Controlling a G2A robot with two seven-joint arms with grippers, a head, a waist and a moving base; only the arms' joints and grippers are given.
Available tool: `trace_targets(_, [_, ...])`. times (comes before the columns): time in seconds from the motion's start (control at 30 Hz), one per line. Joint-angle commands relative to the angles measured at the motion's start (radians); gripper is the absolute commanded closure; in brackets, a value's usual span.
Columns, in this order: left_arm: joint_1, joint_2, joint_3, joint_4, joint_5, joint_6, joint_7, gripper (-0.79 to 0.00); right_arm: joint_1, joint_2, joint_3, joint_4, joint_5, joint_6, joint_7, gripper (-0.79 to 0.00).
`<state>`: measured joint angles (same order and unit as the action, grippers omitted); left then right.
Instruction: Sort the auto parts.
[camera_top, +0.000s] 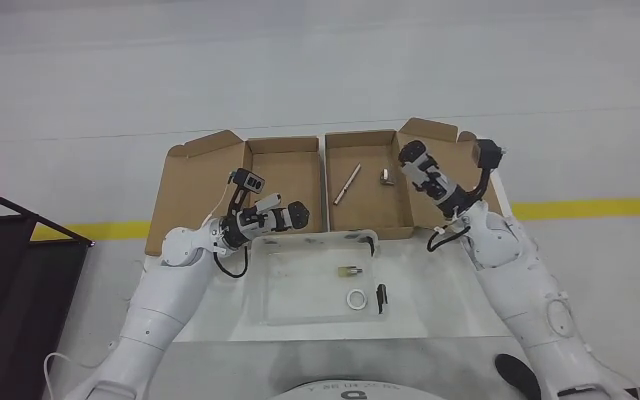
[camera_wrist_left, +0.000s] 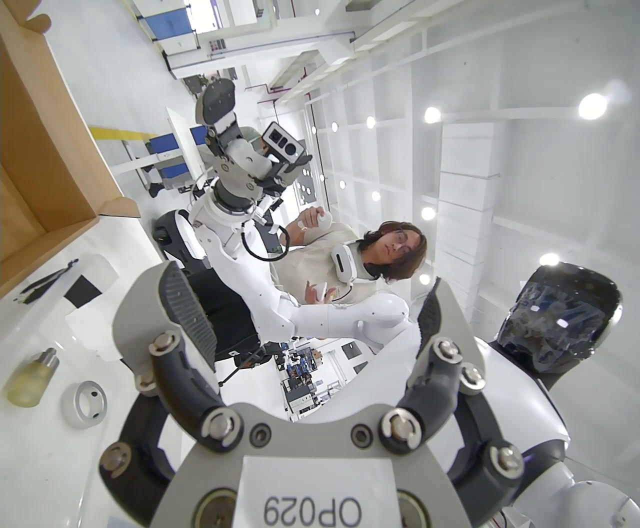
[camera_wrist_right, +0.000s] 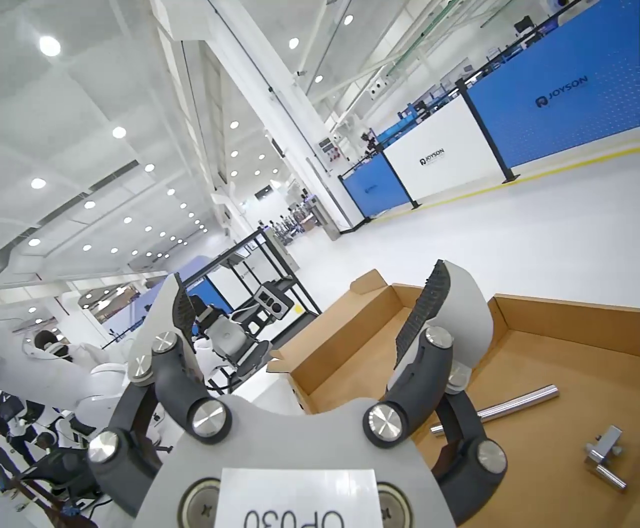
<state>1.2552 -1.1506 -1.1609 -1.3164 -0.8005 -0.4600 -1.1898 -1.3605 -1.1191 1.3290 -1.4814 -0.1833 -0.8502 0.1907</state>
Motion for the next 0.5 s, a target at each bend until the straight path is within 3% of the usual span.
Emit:
trace_targets(0.0, [0.0,0.0,0.0,0.0,0.0,0.0,0.0,-0.785,-0.006,0.001,0.008,-0.001,0.023,-0.005,0.006,-0.785])
trace_targets(0.33, [0.0,0.0,0.0,0.0,0.0,0.0,0.0,-0.785,-0.011,0.001,0.009,0.0,0.051,-0.008,0.002,-0.785])
trace_targets(0.37, [-0.003,0.002,-0.003,0.002,0.03,-0.008,0.007,-0.785,-0.011,0.001,0.009,0.0,0.051,-0.008,0.002,-0.785])
trace_targets(0.47, [-0.006,0.014,-0.005,-0.051,0.426,-0.097,0.127,-0.785,-0.011,0.001,0.009,0.0,0.051,-0.008,0.002,-0.785])
